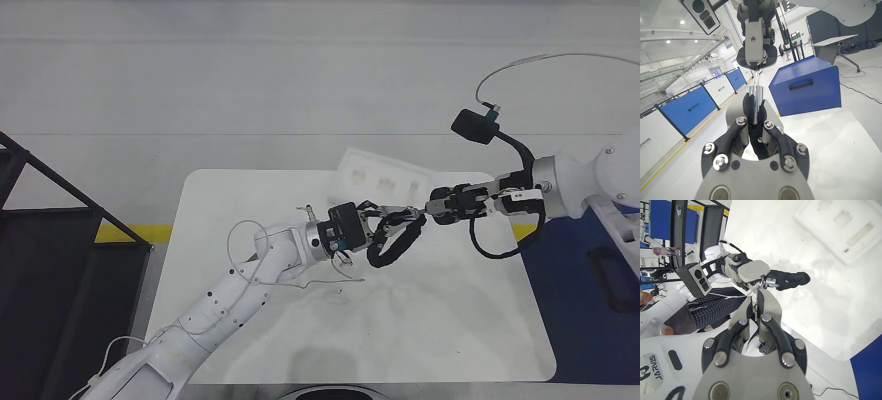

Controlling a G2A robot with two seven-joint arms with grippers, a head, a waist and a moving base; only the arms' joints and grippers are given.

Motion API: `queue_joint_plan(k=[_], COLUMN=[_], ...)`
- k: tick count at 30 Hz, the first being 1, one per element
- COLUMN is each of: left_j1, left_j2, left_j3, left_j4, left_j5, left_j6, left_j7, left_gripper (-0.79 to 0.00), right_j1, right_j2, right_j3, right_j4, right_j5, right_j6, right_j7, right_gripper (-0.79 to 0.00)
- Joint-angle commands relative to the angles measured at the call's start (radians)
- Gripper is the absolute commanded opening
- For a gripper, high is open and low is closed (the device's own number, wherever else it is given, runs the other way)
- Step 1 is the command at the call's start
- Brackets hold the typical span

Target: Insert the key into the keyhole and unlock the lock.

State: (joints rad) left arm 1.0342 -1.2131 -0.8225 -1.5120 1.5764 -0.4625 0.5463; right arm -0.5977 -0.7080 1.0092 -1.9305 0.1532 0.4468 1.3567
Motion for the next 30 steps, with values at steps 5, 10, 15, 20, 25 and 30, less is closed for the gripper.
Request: queue_joint_plan(k=[5,10,15,20,25,30], left_j1=[-0.004,0.001,0.004,0.004,0.003,0.000], left_j2=[-0.002,-0.004,-0.007,-0.009,-0.011,-0.015], left_j3=[-0.002,-0.009,-0.012,-0.016,-0.019,-0.025], left_j4=[-0.012,-0.009,-0.005,0.004,0.010,0.024], left_j5=[0.023,0.017,0.016,0.017,0.009,-0.010], left_j6=[-0.004,-0.002,-0.007,-0.012,-0.019,-0.025], left_j7=[-0.013,-0.009,-0.006,-0.004,-0.006,0.000], left_gripper=[-0.785,-0.785,-0.785,-0.785,-0.785,-0.785], right_j1=[0.021,0.033,0.042,0.050,0.061,0.065], right_j2=[-0.006,-0.009,-0.013,-0.020,-0.025,-0.026], right_j3=[-0.024,-0.046,-0.058,-0.075,-0.083,-0.067], right_j4=[0.008,0.014,0.017,0.024,0.036,0.054], right_j5=[-0.017,-0.030,-0.029,-0.020,-0.014,-0.007], right_j6=[0.006,0.013,0.012,0.003,-0.002,-0.046], right_j7=[-0.008,0.004,-0.002,-0.012,-0.024,-0.063], right_gripper=[-0.785,-0.785,-0.785,0.000,0.000,0.000])
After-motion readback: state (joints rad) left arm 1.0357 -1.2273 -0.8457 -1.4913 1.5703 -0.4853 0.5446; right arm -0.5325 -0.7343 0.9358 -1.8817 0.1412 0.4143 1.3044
